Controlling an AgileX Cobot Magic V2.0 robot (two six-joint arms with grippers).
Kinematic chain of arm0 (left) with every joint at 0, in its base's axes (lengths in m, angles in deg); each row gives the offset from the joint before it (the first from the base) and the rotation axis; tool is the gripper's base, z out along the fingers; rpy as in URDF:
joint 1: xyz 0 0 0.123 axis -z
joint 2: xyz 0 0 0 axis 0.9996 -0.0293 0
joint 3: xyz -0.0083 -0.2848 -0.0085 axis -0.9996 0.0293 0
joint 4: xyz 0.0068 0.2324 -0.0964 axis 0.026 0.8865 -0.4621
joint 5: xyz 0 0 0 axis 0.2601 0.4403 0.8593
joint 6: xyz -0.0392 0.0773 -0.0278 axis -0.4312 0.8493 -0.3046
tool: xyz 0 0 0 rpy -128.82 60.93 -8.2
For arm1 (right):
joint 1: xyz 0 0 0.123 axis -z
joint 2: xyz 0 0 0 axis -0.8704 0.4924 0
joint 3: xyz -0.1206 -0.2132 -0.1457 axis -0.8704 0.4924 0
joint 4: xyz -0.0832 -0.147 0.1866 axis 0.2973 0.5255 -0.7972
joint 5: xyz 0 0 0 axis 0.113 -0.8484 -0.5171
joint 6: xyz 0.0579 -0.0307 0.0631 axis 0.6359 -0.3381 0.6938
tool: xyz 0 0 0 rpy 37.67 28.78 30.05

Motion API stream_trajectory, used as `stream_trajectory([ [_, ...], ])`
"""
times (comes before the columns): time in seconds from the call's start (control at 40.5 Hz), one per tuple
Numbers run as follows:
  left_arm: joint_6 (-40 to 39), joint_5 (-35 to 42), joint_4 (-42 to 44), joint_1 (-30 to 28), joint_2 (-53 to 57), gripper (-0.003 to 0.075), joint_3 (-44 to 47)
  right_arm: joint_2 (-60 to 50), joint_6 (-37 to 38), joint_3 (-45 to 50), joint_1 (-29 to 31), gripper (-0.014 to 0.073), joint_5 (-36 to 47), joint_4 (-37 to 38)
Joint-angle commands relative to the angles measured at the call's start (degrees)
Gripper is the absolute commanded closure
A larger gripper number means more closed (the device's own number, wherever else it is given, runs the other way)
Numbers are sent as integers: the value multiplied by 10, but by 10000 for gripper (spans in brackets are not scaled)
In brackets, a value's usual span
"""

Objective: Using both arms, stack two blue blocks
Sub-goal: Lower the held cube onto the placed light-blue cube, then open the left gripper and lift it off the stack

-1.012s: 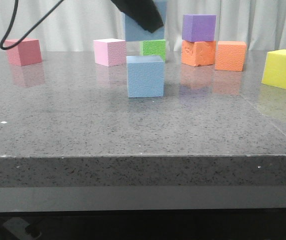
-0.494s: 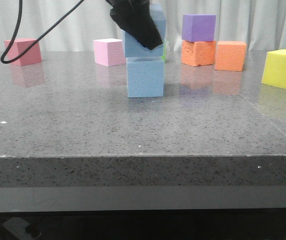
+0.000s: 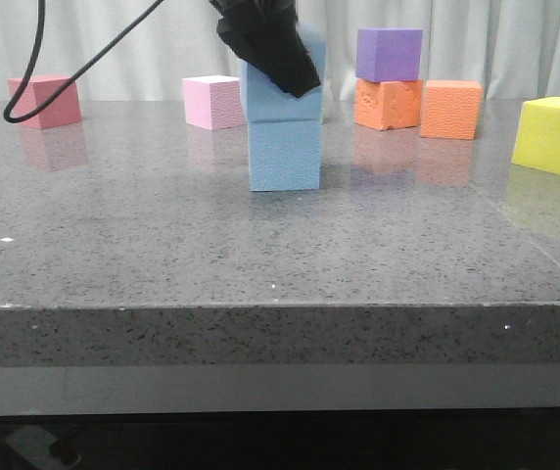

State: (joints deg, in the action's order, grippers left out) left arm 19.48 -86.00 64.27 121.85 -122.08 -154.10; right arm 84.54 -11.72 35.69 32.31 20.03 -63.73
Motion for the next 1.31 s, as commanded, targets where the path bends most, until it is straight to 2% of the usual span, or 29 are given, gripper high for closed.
stream_trajectory([
  [0.0,-2,35,-10,3,30,145,-15,-5,-6,-15,-1,2,37,0],
  [0.469,-16,44,-10,3,73,155,-15,-5,-6,-15,-1,2,37,0],
  [0.592,-105,36,-5,-1,112,155,-15,-5,-6,-15,-1,2,37,0],
  [0.666,-175,7,-4,-4,136,155,-17,-5,-6,-15,-1,2,37,0],
  [0.839,-242,-74,6,-8,183,155,-17,-5,-6,-15,-1,2,37,0],
  [0.987,-339,-92,11,-8,206,155,-17,-5,-6,-15,-1,2,37,0],
  [1.209,-525,-111,121,-8,223,156,-17,-5,-6,-15,-1,2,37,0],
  [1.283,-557,-117,149,-8,232,156,-17,-5,-6,-15,-1,2,37,0],
])
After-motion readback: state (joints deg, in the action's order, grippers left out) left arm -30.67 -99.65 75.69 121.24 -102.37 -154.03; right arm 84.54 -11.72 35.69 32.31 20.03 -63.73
